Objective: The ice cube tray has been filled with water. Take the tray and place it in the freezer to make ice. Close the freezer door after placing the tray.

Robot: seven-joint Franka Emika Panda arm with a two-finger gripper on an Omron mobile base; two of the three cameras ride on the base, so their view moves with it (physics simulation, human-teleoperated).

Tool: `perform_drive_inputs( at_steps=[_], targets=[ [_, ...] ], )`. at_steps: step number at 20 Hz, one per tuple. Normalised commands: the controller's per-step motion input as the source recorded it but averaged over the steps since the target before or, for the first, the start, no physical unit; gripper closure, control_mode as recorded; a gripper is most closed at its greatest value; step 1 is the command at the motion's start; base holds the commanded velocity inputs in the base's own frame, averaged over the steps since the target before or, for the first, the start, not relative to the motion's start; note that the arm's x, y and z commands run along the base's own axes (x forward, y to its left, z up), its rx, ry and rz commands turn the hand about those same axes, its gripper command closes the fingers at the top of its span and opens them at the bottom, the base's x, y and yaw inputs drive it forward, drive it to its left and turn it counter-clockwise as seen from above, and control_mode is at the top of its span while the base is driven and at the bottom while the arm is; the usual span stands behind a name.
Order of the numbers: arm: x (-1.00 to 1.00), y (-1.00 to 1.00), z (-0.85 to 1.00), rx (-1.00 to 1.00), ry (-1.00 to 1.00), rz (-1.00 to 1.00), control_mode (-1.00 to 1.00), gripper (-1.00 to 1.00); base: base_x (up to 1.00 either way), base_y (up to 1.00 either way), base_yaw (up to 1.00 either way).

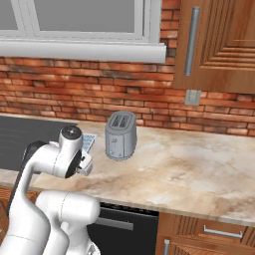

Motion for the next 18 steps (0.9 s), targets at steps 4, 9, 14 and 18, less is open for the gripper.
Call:
perform_drive_inputs(
  at_steps=[4, 9, 14, 18],
  targets=[
    [0.00, 0.00, -0.23, 0.13, -0.06, -0.10, -1.00, -1.00, 0.00, 0.00, 0.00],
    [0.09, 0.00, -0.21, 0.12, -0.05, -0.09, -1.00, -1.00, 0.00, 0.00, 0.00],
    [0.22, 0.00, -0.14, 0.08, 0.00, -0.02, -1.00, -1.00, 0.00, 0.00, 0.00],
    [0.28, 0.00, -0.16, 0.06, 0.00, 0.00, -1.00, -1.00, 0.00, 0.00, 0.00]
  ],
)
